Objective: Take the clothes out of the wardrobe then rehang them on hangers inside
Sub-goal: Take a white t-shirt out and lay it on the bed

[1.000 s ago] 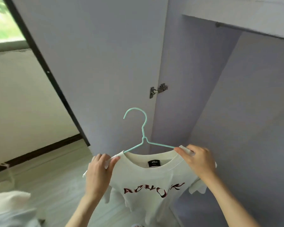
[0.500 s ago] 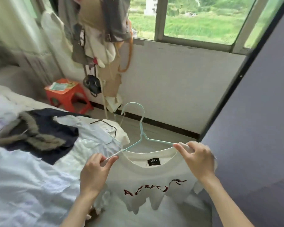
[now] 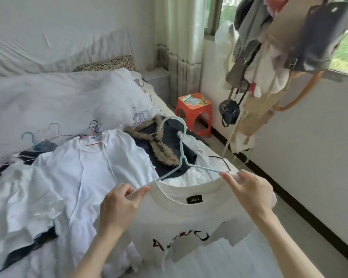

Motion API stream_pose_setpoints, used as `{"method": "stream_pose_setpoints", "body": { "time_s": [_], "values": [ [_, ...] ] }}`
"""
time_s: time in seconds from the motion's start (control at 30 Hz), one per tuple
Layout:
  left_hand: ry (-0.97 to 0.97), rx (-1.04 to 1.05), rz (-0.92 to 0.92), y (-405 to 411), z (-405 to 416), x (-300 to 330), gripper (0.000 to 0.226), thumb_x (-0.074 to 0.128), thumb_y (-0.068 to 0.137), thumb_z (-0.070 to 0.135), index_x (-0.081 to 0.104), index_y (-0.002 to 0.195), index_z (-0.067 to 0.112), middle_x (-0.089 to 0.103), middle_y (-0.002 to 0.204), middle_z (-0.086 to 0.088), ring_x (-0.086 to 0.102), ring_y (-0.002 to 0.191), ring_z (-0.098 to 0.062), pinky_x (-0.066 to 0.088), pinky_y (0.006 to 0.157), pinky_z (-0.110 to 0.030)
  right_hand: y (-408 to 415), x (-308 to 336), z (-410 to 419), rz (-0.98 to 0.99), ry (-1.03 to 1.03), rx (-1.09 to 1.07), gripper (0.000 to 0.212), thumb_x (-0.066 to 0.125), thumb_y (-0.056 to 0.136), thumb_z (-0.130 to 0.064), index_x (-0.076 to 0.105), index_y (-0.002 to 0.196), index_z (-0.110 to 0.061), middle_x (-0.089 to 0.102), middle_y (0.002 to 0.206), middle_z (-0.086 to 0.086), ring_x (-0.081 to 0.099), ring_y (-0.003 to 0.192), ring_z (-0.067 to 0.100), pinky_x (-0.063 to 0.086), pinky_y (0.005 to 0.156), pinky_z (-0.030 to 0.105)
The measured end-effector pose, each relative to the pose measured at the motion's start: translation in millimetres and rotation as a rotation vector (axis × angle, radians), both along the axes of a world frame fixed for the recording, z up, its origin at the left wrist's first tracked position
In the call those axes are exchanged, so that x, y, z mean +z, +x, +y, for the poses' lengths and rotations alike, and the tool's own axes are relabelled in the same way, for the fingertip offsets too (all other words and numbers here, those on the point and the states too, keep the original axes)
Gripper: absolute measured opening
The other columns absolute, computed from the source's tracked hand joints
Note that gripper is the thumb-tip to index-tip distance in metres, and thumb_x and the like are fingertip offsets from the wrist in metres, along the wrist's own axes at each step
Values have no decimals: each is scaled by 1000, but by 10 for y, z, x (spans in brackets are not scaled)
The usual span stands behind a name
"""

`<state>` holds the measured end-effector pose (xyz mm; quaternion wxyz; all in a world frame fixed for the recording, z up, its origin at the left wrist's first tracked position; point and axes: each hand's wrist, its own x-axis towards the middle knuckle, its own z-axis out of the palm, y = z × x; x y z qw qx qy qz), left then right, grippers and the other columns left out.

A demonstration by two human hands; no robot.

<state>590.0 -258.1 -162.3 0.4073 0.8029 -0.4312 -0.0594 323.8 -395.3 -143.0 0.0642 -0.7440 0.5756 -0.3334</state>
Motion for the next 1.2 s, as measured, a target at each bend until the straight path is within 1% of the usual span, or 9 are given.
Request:
{"method": "stream_pose_setpoints", "body": {
  "time_s": [0.07,0.17,0.37,0.5,0.73,0.87,1.03,1.1,1.2],
  "values": [
    [-46,65,-4,53,-74,139,53,56,66,64,33,50,19,41,51,1,41,53,-20,35,54,-36,198,179,-245,16,-64,51,64,48,71,-76,43,49,-16,48,49,-2,46,51,19,28,48,28],
    [-142,113,-48,126,-301,399,49,61,70,55,35,51,18,40,49,3,37,52,-21,35,54,-35,420,433,-666,-24,-169,115,59,55,76,-66,58,59,-10,51,57,-3,43,63,18,28,62,30],
    [-317,42,-152,331,-999,867,24,66,82,30,55,67,15,49,61,11,46,60,-18,31,58,-26,735,909,-1521,-125,-403,92,64,41,77,-67,65,72,-9,64,76,8,53,82,30,29,76,35],
    [-349,78,-215,476,-1512,1088,25,67,84,25,60,70,6,56,67,1,49,65,-19,29,58,-26,931,1154,-1991,-150,-421,80,67,39,75,-68,65,76,-6,64,82,11,52,88,31,29,81,38],
    [-293,102,-252,1014,-2314,1072,29,63,86,29,59,74,4,62,77,-13,56,74,-32,36,63,-35,1434,1138,-2853,-118,-398,214,62,37,79,-59,62,71,-2,62,76,15,54,81,34,37,75,38],
    [-263,118,-248,1537,-2879,1071,31,60,88,33,60,79,4,64,85,-13,57,83,-34,39,67,-37,1939,1067,-3373,-108,-441,201,54,38,84,-52,61,71,-5,60,75,15,54,79,35,32,72,37],
    [-120,152,-221,2291,-3520,758,33,52,91,39,57,84,7,63,92,-12,56,89,-33,39,68,-38,2732,857,-4013,-35,-319,232,46,42,87,-49,66,84,-11,63,91,9,51,93,30,29,78,36],
    [-50,115,-255,2536,-3741,508,33,48,93,39,53,86,8,62,92,-13,56,87,-36,38,66,-38,2981,634,-4250,-18,-222,252,31,52,90,-40,67,91,-13,64,99,6,50,100,27,27,82,35],
    [60,47,-321,2833,-4084,17,32,45,94,36,51,89,6,61,93,-15,58,85,-38,37,62,-38,3229,113,-4577,5,-82,228,26,54,91,-37,66,97,-15,63,106,3,47,108,25,27,86,36]
  ]
}}
